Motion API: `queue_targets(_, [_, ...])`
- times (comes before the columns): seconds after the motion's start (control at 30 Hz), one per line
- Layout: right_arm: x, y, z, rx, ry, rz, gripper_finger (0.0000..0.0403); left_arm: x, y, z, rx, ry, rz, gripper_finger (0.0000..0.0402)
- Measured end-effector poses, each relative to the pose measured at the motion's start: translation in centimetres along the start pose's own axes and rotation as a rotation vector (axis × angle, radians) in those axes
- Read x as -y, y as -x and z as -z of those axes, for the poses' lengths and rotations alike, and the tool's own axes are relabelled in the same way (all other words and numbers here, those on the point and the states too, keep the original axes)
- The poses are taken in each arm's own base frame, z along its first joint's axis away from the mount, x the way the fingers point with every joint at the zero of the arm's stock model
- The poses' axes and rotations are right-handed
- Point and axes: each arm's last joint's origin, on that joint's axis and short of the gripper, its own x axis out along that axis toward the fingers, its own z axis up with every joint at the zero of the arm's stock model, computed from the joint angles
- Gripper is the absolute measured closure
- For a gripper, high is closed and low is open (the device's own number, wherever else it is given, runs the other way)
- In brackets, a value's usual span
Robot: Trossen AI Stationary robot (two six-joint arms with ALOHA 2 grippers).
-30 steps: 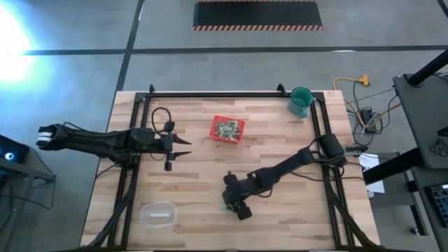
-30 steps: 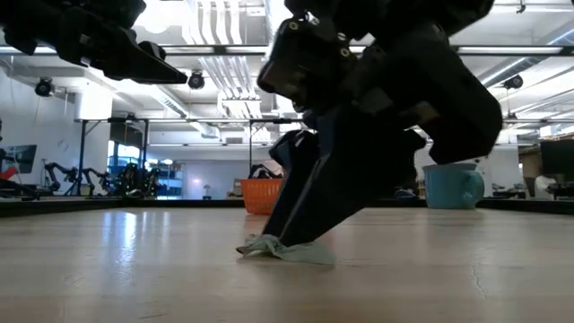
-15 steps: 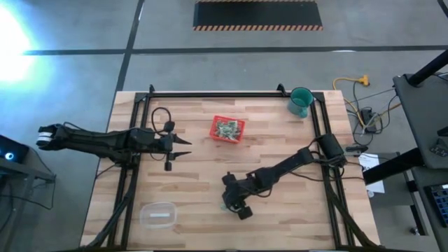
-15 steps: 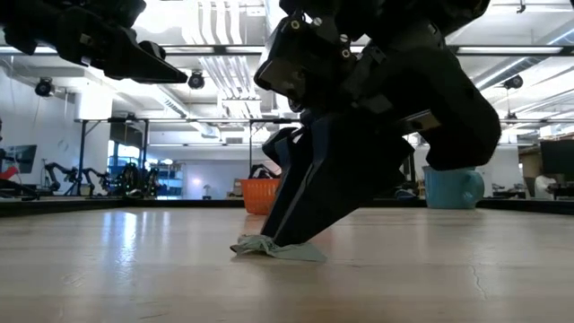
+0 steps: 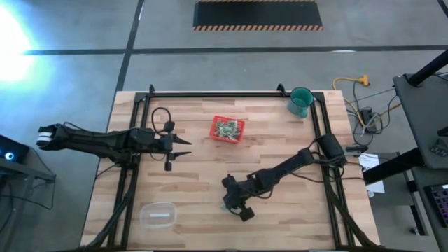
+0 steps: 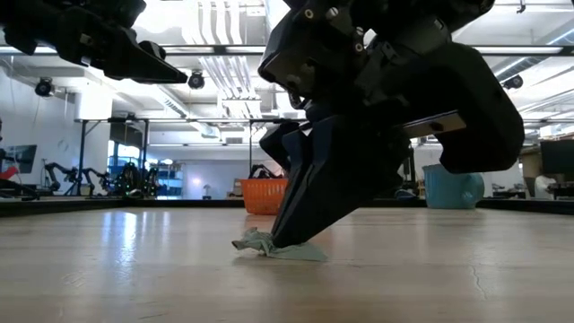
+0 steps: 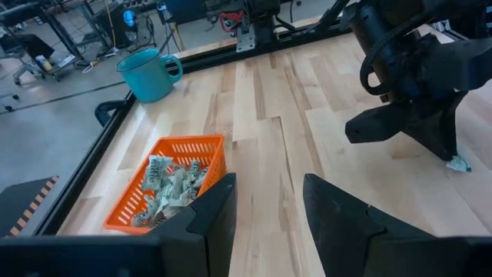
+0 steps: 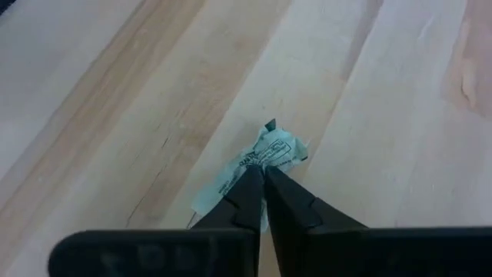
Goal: Pick and place items into bin
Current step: Put the stevia packet into the orange bin
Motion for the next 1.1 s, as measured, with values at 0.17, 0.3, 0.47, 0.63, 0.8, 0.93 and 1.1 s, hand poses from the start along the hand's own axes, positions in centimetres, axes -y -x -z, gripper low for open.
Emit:
queue_targets(0.17, [-0.3, 0.8, -0.3, -0.003, 0.020, 0.006, 0.0394, 0.0, 0.0, 0.0, -0.001, -0.001, 0.000, 0.0267])
queue_targets(0.3, [-0.8, 1.8, -0.9, 0.004, 0.049, 0.053, 0.0394, 0.0, 0.0, 0.0, -0.003, -0.001, -0.001, 0.0267])
queue_targets(0.47, [-0.7, 3.2, -1.1, -0.037, 0.053, 0.143, 0.0394, 0.0, 0.0, 0.1, -0.003, -0.001, 0.000, 0.0267])
queue_targets(0.63, [-0.5, 4.7, -1.4, -0.065, 0.056, 0.271, 0.0394, 0.0, 0.0, 0.0, 0.001, -0.001, -0.001, 0.0267])
queue_targets(0.8, [-0.1, 6.0, -1.3, -0.121, 0.065, 0.416, 0.0394, 0.0, 0.0, 0.0, 0.000, -0.001, -0.001, 0.0267])
queue_targets(0.93, [0.6, 7.1, -0.9, -0.158, 0.076, 0.542, 0.0394, 0.0, 0.0, 0.0, 0.002, -0.001, -0.001, 0.0267])
queue_targets(1.1, [2.7, 8.1, 0.0, -0.199, 0.076, 0.677, 0.0394, 0.0, 0.0, 0.0, 0.003, -0.001, -0.002, 0.0267])
